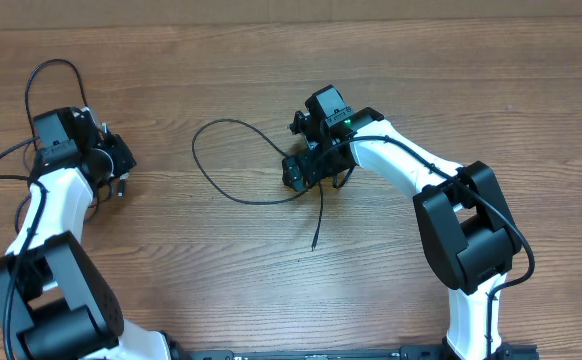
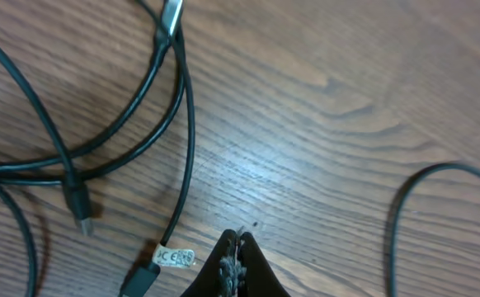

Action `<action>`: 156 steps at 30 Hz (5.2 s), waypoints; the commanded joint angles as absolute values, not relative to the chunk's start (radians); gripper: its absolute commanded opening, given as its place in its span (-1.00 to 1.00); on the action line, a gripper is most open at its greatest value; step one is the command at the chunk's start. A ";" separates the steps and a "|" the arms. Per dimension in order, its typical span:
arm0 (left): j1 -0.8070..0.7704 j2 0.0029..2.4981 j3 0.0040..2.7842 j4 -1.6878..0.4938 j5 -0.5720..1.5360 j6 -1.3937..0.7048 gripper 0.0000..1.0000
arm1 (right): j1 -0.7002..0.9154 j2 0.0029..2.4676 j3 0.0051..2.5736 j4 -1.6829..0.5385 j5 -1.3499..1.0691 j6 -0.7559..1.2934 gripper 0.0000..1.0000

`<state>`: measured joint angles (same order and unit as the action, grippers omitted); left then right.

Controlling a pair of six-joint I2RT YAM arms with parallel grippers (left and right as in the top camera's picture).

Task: Untangle cables

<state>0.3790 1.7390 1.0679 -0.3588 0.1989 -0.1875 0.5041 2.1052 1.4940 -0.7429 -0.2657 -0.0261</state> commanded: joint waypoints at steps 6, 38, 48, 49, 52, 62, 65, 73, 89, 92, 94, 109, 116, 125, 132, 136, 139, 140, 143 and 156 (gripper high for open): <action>0.370 1.908 1.063 -0.270 0.196 -0.198 -0.92 | 0.505 2.109 1.483 -0.738 -0.274 -0.026 1.00; 0.513 1.967 1.112 -0.359 0.436 -0.209 -0.92 | 0.505 2.110 1.483 -0.738 -0.274 -0.026 1.00; 0.453 1.967 1.112 -0.307 0.829 -0.201 -0.92 | 0.505 2.110 1.483 -0.738 -0.274 -0.026 1.00; 0.443 1.967 1.112 -0.300 0.840 -0.197 -0.91 | 0.505 2.110 1.483 -0.738 -0.274 -0.026 1.00; 0.417 1.967 1.112 -0.284 0.843 -0.193 -0.91 | 0.505 2.110 1.483 -0.738 -0.274 -0.026 1.00; 0.284 1.967 1.112 -0.257 0.815 -0.186 -0.90 | 0.505 2.110 1.483 -0.738 -0.274 -0.026 1.00; 0.231 1.967 1.112 -0.274 0.746 -0.186 -0.81 | 0.505 2.110 1.483 -0.738 -0.274 -0.026 0.99; 0.073 1.967 1.112 -0.341 0.498 -0.186 -0.56 | 0.505 2.110 1.483 -0.738 -0.274 -0.026 1.00; -0.181 1.969 1.088 -0.362 0.249 -0.197 -0.79 | 0.505 2.110 1.483 -0.738 -0.274 -0.026 1.00; -0.197 1.969 1.088 -0.389 0.307 -0.256 -0.88 | 0.505 2.110 1.483 -0.738 -0.274 -0.026 0.99; -0.209 1.969 1.086 -0.421 0.315 -0.292 -0.92 | 0.505 2.110 1.483 -0.738 -0.274 -0.026 1.00; -0.143 1.969 1.082 -0.543 0.411 -0.266 -0.92 | 0.486 2.110 1.483 -0.715 -0.205 -0.025 1.00; -0.043 1.969 1.083 -0.668 0.711 -0.042 -0.92 | 0.464 2.110 1.483 -0.667 -0.228 -0.025 1.00; 0.080 1.969 1.100 -0.717 0.850 -0.044 -0.91 | 0.467 2.110 1.482 -0.636 -0.231 0.062 0.99; 0.097 1.967 1.197 -0.785 0.717 -0.109 -0.91 | 0.469 2.110 1.482 -0.632 -0.230 0.062 1.00; 0.095 1.967 1.216 -0.768 0.393 -0.309 -0.72 | 0.471 2.110 1.482 -0.631 -0.230 0.064 1.00; 0.091 1.967 1.216 -0.762 0.296 -0.383 -0.48 | 0.471 2.110 1.482 -0.629 -0.230 0.064 1.00; 0.091 1.967 1.216 -0.755 0.286 -0.383 -0.41 | 0.471 2.110 1.482 -0.629 -0.230 0.064 1.00; 0.090 1.967 1.215 -0.731 0.278 -0.383 -0.21 | 0.471 2.110 1.482 -0.630 -0.230 0.064 0.99; 0.018 1.968 1.214 -0.721 0.205 -0.390 -0.14 | 0.471 2.110 1.482 -0.630 -0.230 0.064 1.00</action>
<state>0.0540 1.9488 1.2201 -0.7223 0.3004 -0.3737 0.4656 2.1052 1.4902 -0.6361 -0.2291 0.0570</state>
